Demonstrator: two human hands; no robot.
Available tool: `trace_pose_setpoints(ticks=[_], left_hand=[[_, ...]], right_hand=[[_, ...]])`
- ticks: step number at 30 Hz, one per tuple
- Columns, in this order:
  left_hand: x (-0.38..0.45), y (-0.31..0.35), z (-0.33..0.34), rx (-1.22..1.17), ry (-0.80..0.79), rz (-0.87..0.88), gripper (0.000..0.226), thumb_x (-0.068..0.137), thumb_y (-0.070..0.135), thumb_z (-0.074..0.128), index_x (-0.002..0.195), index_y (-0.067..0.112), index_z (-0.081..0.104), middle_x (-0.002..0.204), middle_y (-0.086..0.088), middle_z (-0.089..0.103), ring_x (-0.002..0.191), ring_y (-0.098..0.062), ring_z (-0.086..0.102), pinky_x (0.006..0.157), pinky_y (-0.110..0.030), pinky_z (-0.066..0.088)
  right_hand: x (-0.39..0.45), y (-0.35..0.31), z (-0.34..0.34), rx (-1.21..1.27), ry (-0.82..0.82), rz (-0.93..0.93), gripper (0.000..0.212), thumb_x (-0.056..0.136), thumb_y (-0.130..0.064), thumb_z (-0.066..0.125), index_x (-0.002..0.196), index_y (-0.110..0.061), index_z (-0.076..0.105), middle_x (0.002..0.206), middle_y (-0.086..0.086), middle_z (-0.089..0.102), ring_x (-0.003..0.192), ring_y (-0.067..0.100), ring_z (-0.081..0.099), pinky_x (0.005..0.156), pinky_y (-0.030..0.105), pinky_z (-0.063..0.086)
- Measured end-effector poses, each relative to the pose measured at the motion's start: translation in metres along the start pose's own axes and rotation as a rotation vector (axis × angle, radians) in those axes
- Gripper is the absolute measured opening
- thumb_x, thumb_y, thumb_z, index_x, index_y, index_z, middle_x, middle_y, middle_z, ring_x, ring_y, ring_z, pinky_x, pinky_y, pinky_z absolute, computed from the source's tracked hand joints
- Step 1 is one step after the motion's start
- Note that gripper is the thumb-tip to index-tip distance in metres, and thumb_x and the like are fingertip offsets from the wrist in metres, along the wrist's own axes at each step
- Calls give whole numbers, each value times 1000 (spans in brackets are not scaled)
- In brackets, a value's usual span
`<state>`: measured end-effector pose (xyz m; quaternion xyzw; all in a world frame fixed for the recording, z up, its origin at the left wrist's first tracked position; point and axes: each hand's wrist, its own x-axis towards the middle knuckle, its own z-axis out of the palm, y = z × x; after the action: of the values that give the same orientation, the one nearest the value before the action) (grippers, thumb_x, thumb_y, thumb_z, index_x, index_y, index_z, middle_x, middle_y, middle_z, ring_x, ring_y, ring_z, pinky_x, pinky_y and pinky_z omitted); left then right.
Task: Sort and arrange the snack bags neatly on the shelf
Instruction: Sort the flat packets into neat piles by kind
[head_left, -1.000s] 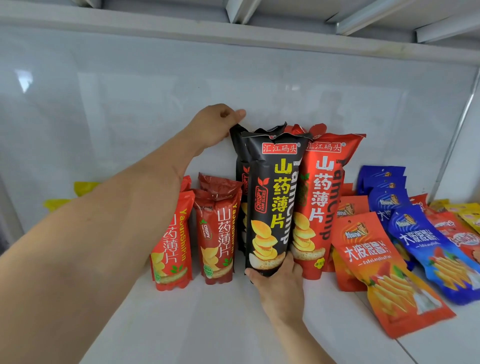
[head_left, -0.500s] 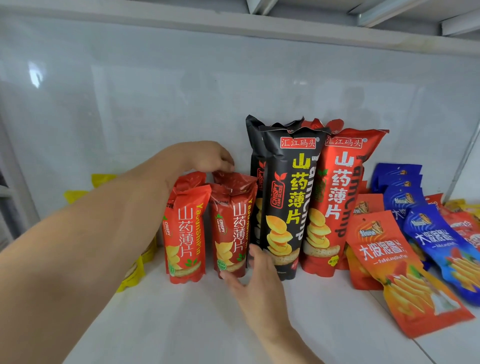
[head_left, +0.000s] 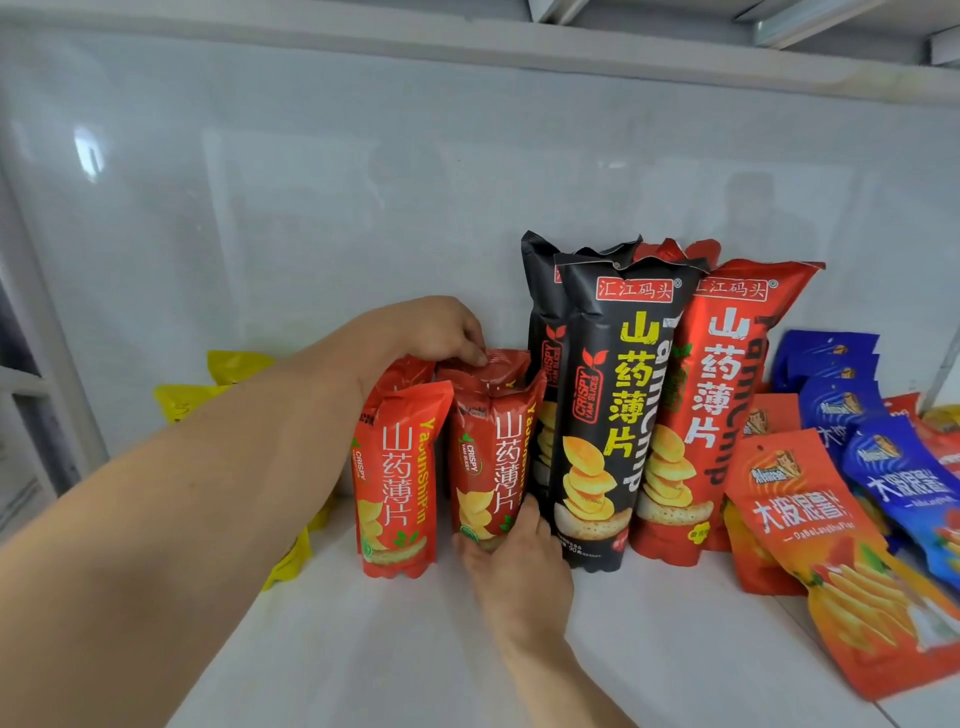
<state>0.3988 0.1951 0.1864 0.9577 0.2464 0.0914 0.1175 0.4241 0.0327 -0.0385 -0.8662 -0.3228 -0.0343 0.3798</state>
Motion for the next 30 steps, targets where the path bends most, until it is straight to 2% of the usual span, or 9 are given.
trace_pose_setpoints(ticks=[5, 9, 17, 22, 25, 27, 30], left_hand=[[4, -3, 4, 5, 41, -13, 22, 90, 33, 71, 102, 15, 74, 96, 2, 68, 91, -15, 59, 79, -27, 41], [4, -5, 4, 0, 45, -12, 18, 92, 31, 69, 102, 17, 74, 95, 4, 66, 91, -13, 58, 79, -25, 38], [-8, 1, 3, -16, 19, -11, 27, 98, 19, 60, 123, 18, 69, 120, 2, 67, 100, -13, 56, 89, -24, 39], [-25, 3, -4, 51, 97, -17, 37, 100, 34, 55, 132, 18, 62, 137, -2, 59, 118, -18, 53, 93, -25, 35], [-45, -1, -17, 87, 167, -31, 37, 100, 36, 55, 129, 16, 64, 133, -5, 62, 114, -20, 55, 89, -23, 36], [-60, -6, -25, 76, 195, -49, 36, 99, 38, 56, 125, 15, 67, 127, -5, 65, 108, -18, 56, 87, -24, 38], [-79, -13, -29, 125, 239, -101, 37, 100, 37, 56, 126, 13, 67, 130, -5, 64, 119, -22, 56, 91, -25, 38]], right_hand=[[-1, 2, 2, -15, 27, -2, 90, 77, -70, 60, 145, -22, 27, 133, -2, 51, 121, 18, 50, 97, 32, 45], [1, 3, 2, -9, 13, -3, 90, 78, -68, 61, 148, -22, 26, 134, -2, 50, 123, 19, 49, 98, 33, 44], [1, 6, 4, 11, 27, -2, 93, 79, -68, 61, 150, -20, 25, 138, -2, 50, 125, 19, 48, 100, 33, 44], [-4, 8, 5, 14, 53, -8, 95, 75, -66, 67, 148, -16, 29, 135, 2, 51, 123, 22, 49, 97, 35, 44], [-14, 10, 7, -5, 232, -103, 88, 65, -59, 80, 131, -9, 50, 113, 9, 59, 104, 28, 58, 82, 38, 52], [-22, 8, 7, 47, 324, -210, 78, 64, -60, 80, 119, -10, 55, 103, 6, 59, 94, 25, 59, 74, 36, 54], [-35, -3, 8, 141, 188, -346, 70, 76, -70, 59, 122, -18, 52, 108, -2, 59, 98, 15, 59, 76, 27, 53]])
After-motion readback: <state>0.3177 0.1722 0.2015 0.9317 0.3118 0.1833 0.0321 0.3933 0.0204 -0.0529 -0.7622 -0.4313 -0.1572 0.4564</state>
